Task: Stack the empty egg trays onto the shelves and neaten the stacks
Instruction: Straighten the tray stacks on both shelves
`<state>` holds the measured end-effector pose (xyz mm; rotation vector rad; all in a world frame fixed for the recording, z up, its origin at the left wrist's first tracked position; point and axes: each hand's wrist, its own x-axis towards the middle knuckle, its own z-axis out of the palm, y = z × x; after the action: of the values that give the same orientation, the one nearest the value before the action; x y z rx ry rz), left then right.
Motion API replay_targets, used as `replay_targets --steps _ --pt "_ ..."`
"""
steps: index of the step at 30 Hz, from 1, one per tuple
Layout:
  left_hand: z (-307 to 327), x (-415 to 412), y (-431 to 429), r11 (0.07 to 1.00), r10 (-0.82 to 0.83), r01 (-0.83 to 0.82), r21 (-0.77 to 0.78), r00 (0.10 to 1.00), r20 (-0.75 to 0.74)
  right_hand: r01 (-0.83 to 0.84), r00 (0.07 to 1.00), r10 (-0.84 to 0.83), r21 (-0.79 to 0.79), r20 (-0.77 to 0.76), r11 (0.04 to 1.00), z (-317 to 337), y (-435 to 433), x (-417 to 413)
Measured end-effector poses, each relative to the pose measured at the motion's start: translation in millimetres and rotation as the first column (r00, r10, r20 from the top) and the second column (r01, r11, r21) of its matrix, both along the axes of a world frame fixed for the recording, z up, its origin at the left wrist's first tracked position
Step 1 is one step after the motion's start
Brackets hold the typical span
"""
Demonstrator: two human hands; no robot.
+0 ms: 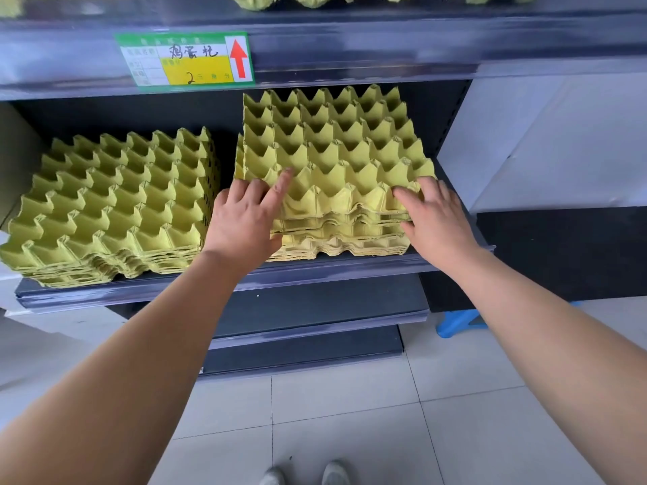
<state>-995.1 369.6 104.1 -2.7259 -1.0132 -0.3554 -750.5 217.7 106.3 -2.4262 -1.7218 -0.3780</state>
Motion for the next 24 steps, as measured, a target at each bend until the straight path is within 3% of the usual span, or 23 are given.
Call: replay_targets --steps 6,14,24 --pt "2 6 2 0.995 0.012 -0.012 -0.094 1.000 -0.001 0.015 1.000 -0.015 0.005 0.001 1.000 2 2 2" --pt "16 -14 12 1.000 0.026 -0.027 0.007 0.992 0.120 -0.046 0.998 0.041 0.125 0.041 0.991 12 11 -12" --pt "-8 -29 15 0.999 0.054 -0.054 -0.008 0.997 0.051 -0.039 0.999 0.039 0.004 -0.010 0.999 -5 21 -20"
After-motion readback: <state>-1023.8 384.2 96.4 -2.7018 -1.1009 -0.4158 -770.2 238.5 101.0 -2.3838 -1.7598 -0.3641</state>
